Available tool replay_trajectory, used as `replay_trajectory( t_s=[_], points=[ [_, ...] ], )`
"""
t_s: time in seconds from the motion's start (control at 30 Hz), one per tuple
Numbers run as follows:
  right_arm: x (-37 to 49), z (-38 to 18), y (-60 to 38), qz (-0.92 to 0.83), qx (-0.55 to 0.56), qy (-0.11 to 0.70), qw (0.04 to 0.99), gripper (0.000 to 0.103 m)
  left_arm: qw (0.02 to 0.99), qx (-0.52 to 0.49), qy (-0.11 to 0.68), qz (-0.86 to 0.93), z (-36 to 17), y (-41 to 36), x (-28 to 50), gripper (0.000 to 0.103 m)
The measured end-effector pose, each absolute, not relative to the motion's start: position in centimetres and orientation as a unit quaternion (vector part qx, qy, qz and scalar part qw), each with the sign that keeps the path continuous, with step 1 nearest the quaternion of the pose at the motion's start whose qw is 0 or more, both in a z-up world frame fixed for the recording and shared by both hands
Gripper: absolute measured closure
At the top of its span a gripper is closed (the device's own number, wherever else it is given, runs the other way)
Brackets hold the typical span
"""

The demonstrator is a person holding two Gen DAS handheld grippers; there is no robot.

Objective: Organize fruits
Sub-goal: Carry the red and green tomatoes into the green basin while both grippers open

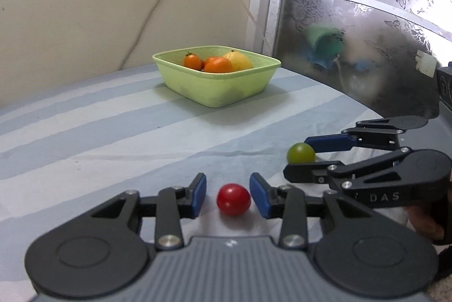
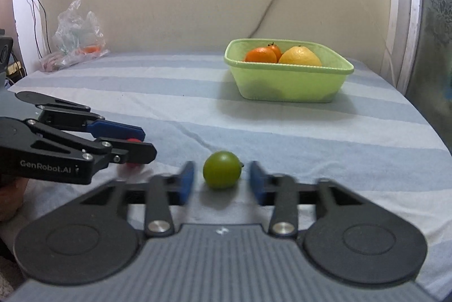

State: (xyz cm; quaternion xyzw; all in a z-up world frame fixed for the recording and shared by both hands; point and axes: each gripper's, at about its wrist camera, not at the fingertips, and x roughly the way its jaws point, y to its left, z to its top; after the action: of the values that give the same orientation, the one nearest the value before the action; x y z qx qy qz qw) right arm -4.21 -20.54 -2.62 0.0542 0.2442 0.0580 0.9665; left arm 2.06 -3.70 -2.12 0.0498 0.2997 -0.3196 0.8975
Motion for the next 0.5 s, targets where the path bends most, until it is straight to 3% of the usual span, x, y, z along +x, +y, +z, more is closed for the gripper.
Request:
replay_trajectory(
  t_s=[0.33, 0.47, 0.5],
  points=[
    [-5.6, -2.9, -20.3, 0.051, 0.035, 0.217, 0.974, 0.05, 0.898, 0.102, 0.297, -0.309, -2.5, -4.7, -0.2, 0.065],
    [-5.7, -3.1, -20.4, 0.047, 0.037, 0.22, 0.974, 0.052, 0.897, 0.105, 0.298, -0.308, -2.6, -5.0, 0.0, 0.075],
    [-5.6, -3.2, -20.5, 0.047, 0.042, 0.222, 0.973, 0.057, 0.897, 0.107, 0.298, -0.308, -2.6, -5.1, 0.0, 0.076]
  ],
)
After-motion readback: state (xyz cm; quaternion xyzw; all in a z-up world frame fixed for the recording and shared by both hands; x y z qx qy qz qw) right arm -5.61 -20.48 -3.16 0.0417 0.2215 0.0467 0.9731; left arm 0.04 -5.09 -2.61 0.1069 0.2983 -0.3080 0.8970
